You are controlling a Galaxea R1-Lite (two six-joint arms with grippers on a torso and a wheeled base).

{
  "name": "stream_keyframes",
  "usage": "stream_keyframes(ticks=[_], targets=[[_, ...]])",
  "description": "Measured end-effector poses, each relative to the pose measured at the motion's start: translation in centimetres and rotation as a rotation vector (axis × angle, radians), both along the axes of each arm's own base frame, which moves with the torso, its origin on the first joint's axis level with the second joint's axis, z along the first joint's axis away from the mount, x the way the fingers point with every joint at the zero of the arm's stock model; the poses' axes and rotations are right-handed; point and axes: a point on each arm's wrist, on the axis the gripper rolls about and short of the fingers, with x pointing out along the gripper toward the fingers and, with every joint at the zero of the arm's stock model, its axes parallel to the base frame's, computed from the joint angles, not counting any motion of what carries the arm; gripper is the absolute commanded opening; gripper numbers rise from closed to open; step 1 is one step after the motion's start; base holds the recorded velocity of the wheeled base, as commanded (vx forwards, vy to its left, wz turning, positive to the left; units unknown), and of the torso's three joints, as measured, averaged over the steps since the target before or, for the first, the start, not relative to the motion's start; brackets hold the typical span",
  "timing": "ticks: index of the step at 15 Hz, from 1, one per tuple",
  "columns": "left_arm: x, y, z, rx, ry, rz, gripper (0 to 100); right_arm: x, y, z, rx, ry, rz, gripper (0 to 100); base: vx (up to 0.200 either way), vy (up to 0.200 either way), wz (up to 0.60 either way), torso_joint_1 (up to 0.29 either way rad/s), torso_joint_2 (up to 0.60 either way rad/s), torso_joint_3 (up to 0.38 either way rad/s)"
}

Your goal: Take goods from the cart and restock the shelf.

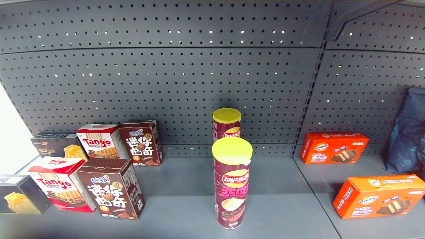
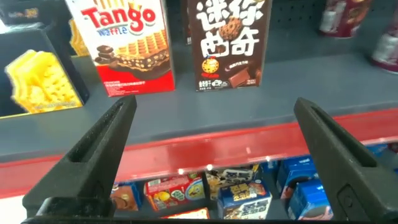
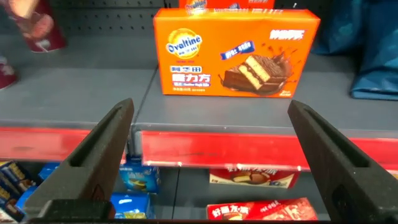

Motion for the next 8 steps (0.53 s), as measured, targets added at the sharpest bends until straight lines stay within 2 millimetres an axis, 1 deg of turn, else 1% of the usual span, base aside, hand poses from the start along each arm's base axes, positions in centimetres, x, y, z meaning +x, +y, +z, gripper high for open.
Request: stream_keyframes(ticks=[8], targets=[[-0.01,0.0,0.03,0.0,0.0,0.0,100,0.0,0.0,-0.02,0.0,0.002,0.0,100,0.0,0.0,0.0,0.0,0.0,0.0]])
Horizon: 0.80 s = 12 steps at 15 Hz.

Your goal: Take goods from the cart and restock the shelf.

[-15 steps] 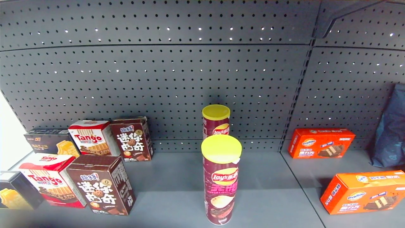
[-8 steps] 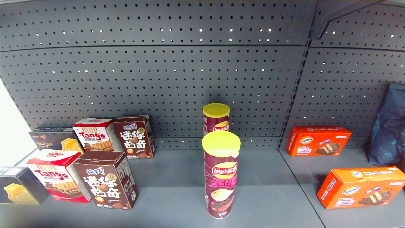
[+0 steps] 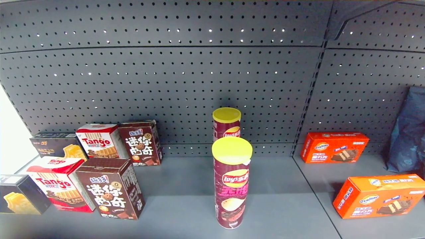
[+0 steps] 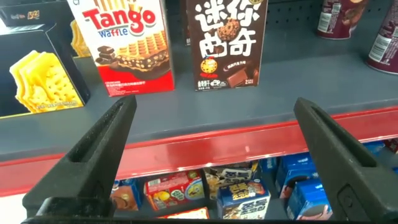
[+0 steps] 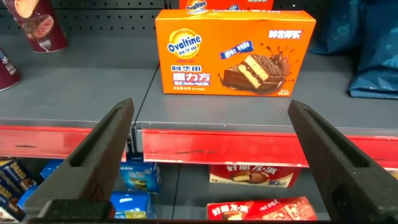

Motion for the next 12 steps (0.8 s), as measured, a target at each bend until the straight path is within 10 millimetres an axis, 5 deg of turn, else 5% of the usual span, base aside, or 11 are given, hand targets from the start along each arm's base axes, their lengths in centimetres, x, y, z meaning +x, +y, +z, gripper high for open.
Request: stream_keyframes(ticks=[12], targets=[[0.01,0.0,-0.02,-0.001,0.001,0.0,100,0.0,0.0,0.0,0.0,0.0,0.0,100,0.0,0.0,0.0,0.0,0.0,0.0]])
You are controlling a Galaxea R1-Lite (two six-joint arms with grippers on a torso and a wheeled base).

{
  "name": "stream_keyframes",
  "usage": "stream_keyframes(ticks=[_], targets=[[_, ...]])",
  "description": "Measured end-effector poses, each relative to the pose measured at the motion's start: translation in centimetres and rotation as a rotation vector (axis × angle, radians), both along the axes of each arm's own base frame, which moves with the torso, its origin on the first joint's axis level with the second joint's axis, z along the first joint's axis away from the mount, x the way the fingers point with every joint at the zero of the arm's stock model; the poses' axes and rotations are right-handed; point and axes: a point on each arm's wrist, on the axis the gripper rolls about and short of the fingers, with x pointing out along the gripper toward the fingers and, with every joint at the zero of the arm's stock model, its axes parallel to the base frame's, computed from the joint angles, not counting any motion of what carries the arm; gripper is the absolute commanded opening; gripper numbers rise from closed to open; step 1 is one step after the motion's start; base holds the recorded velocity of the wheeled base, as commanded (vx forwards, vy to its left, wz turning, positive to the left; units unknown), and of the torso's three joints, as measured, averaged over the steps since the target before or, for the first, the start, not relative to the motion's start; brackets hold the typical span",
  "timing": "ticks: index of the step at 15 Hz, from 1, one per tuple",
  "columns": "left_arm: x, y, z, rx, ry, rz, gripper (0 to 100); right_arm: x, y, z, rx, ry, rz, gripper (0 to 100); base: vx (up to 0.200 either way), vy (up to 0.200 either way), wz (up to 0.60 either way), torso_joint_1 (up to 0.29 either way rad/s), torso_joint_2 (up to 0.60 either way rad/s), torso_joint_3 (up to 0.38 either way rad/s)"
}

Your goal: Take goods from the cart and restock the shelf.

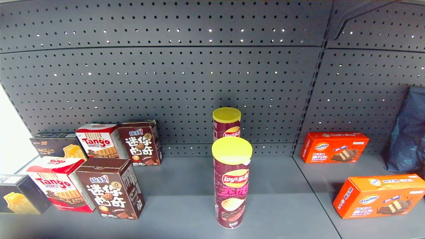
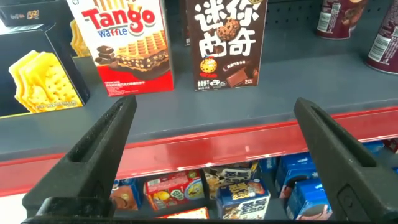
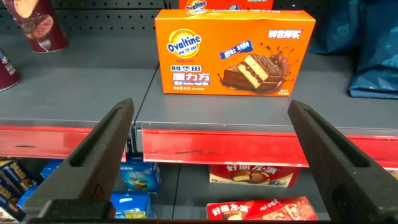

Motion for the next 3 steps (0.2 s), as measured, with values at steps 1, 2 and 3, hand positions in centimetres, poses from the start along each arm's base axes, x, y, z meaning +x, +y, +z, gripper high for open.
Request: stream_keyframes(ticks=[1,2,3], targets=[[0.0,0.0,0.0,0.0,0.0,0.0,100,0.0,0.0,0.0,0.0,0.0,0.0,100,0.0,0.0,0.0,0.0,0.0,0.0],[0.0,0.0,0.0,0.0,0.0,0.0,100,0.0,0.0,0.0,0.0,0.0,0.0,100,0.0,0.0,0.0,0.0,0.0,0.0],[0.0,0.0,0.0,0.0,0.0,0.0,100,0.0,0.0,0.0,0.0,0.0,0.0,100,0.0,0.0,0.0,0.0,0.0,0.0]])
